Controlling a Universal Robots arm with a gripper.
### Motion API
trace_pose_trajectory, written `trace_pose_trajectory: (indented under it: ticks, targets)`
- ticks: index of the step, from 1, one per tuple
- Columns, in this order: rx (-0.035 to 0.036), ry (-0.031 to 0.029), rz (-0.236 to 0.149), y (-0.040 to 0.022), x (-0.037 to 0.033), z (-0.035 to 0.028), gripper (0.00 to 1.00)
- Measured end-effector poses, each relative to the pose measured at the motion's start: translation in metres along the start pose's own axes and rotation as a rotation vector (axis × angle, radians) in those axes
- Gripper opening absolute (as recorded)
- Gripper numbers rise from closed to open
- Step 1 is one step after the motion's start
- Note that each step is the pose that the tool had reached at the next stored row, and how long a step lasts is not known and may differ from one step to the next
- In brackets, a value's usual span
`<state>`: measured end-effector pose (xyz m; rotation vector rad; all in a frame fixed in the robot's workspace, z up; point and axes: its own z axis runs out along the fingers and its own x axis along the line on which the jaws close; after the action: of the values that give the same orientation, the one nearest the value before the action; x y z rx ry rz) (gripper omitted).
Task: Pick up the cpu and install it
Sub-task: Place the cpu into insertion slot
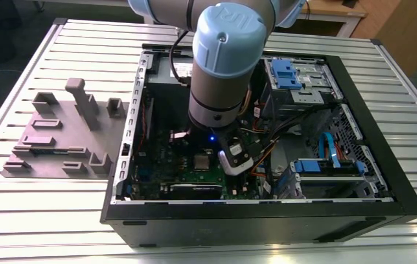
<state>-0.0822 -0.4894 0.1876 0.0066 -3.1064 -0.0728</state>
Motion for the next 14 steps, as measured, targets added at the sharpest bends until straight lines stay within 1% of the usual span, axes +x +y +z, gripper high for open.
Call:
trace_pose_trajectory:
  ticks: [2, 3, 6, 13, 14]
  targets:
    - [0.0004, -0.0002, 0.0, 0.0, -0.0001, 0.0003, 0.49]
    - [0.0004, -0.0003, 0.0, 0.0, -0.0001, 0.0004, 0.55]
    - [0.0004, -0.0003, 0.0, 0.0, -0.0001, 0.0002, 0.55]
    - [0.0004, 0.0003, 0.0, 0.0004, 0.0002, -0.0074, 0.55]
    - [0.0005, 0.0005, 0.0, 0.0004, 0.0002, -0.0083, 0.54]
